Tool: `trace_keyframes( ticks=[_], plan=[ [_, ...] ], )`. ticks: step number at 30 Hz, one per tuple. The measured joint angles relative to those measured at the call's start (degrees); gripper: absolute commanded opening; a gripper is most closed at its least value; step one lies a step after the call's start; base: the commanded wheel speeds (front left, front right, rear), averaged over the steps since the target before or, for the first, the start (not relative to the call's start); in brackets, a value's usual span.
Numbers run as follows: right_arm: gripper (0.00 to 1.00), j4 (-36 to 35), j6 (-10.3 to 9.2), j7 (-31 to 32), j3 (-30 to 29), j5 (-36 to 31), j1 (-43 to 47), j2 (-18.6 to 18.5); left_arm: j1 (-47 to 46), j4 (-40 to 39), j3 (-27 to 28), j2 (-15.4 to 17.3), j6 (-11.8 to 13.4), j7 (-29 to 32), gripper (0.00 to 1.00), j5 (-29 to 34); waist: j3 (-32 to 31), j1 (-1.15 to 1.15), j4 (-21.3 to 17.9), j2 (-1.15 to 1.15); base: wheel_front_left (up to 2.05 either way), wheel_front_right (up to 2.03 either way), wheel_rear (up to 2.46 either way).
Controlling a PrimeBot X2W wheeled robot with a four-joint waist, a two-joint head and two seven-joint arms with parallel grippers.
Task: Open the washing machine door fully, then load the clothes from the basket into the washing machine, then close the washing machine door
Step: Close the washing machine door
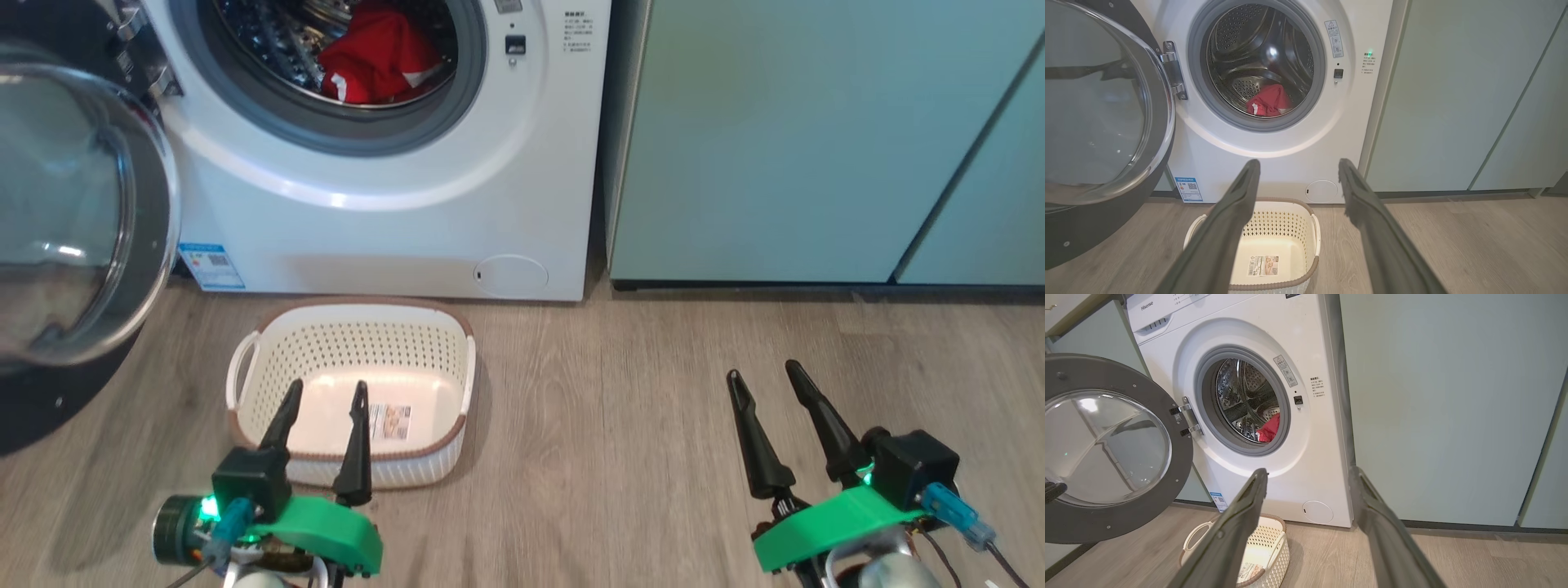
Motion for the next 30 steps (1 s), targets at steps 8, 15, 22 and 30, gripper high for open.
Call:
trace_keyframes(
  ticks=[8, 15, 22, 30],
  plan=[
    [1.0, 0.3, 0.0, 0.0, 0.25, 0.01, 0.04, 0.03, 0.06, 0.05, -0.22, 0.01, -0.01, 0.0, 1.0, 0.58, -0.2, 0.0, 0.41, 0.0, -0.74, 0.74, 0.0],
    [1.0, 0.37, 0.0, 0.0, 0.38, 0.03, 0.03, 0.03, 0.04, 0.04, -0.19, 0.0, -0.01, 0.01, 1.0, 1.11, -0.47, 0.0, 0.56, 0.0, 0.0, 0.0, 0.0],
    [1.0, 0.56, 0.0, 0.0, 0.58, 0.08, 0.03, 0.03, 0.11, 0.04, -0.19, 0.0, -0.02, 0.0, 1.0, 1.41, -0.85, 0.0, 0.42, 0.0, 0.0, 0.0, 0.0],
    [1.0, 0.58, 0.0, 0.0, 0.77, 0.08, 0.03, 0.03, 0.3, 0.09, -0.23, 0.0, -0.02, 0.0, 1.0, 1.42, -1.02, 0.0, 0.24, 0.0, 0.0, 0.0, 0.0]
  ],
)
